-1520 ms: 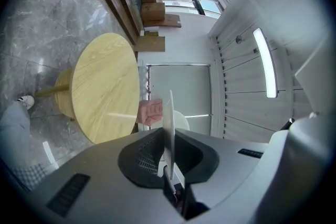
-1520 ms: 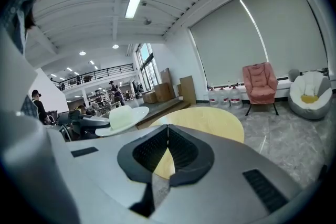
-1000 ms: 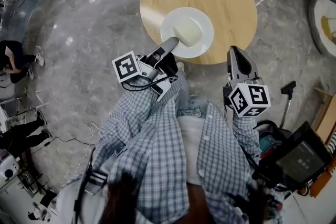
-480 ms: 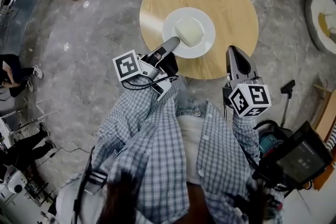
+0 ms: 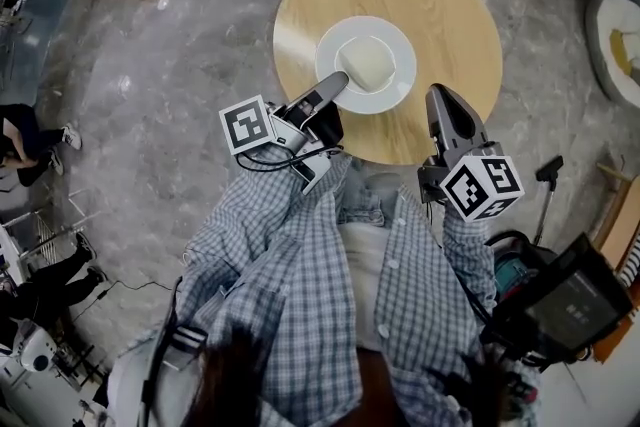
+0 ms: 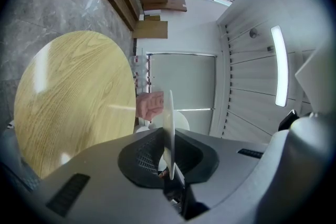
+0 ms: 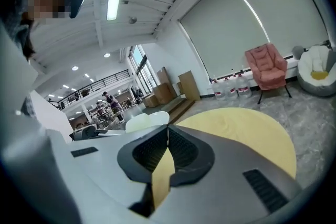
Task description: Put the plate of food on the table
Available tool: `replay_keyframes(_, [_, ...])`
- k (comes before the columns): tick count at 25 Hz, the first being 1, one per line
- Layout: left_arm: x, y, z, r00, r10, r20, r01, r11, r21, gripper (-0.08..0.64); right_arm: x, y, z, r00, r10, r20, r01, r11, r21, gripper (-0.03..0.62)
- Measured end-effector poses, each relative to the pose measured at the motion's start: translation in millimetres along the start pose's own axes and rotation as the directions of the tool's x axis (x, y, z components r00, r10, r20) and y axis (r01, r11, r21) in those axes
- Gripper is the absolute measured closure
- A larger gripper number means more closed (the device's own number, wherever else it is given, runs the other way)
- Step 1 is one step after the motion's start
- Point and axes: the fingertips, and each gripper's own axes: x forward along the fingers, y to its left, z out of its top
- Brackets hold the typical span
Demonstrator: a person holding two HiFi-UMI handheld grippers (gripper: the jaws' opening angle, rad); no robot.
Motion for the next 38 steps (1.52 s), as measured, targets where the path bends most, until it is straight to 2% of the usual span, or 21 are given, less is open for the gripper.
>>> replay_keyframes(3, [8, 8, 4, 1.0, 0.001, 0.0, -0.001, 1.0, -0.011, 0.535, 7, -6, 0, 1.0, 0.011, -0.011, -0.01, 1.0, 0.025, 0.584])
replay_keyframes(7, [15, 12, 0, 1.0, 0.004, -0.003, -0.004, 1.0, -0.015, 0.535, 1, -18, 3, 1.0, -0.013, -0.006, 0.014, 0.999, 0.051, 0.584])
replay_keyframes(12, [17, 6, -2, 1.0, -0.01, -0.007, 0.01, 1.0, 0.009, 0.535, 1, -21, 13, 1.0, -0.008, 0.007, 0.007, 0.995, 0.102, 0.583])
replay_keyframes(17, [31, 2, -3, 1.0, -0.018, 0.009, 0.018, 1.0, 0.018, 0.535, 11, -33, 31, 0.998, 0.044, 0.038, -0.05, 0.98, 0.194, 0.581])
replay_keyframes(20, [34, -2, -6, 1.0, -0.021, 0.009, 0.02, 0.999, 0.032, 0.535, 16, -32, 34, 0.995, 0.091, 0.035, -0.097, 0.969, 0.228, 0.518])
replay_keyframes(23, [35, -3, -6, 1.0, -0.019, 0.01, 0.018, 0.999, 0.04, 0.535, 24, -26, 29, 0.989, 0.147, 0.006, -0.144, 0.956, 0.256, 0.505])
replay_keyframes(28, [45, 6, -9, 1.0, -0.006, 0.012, 0.005, 0.999, 0.042, 0.535, 36, -30, 15, 0.979, 0.203, -0.035, -0.187, 0.947, 0.262, 0.506])
replay_keyframes(38, [50, 16, -11, 1.0, 0.027, -0.005, -0.026, 0.999, 0.034, 0.535, 40, -41, 6, 0.976, 0.201, -0.084, -0.174, 0.952, 0.252, 0.512])
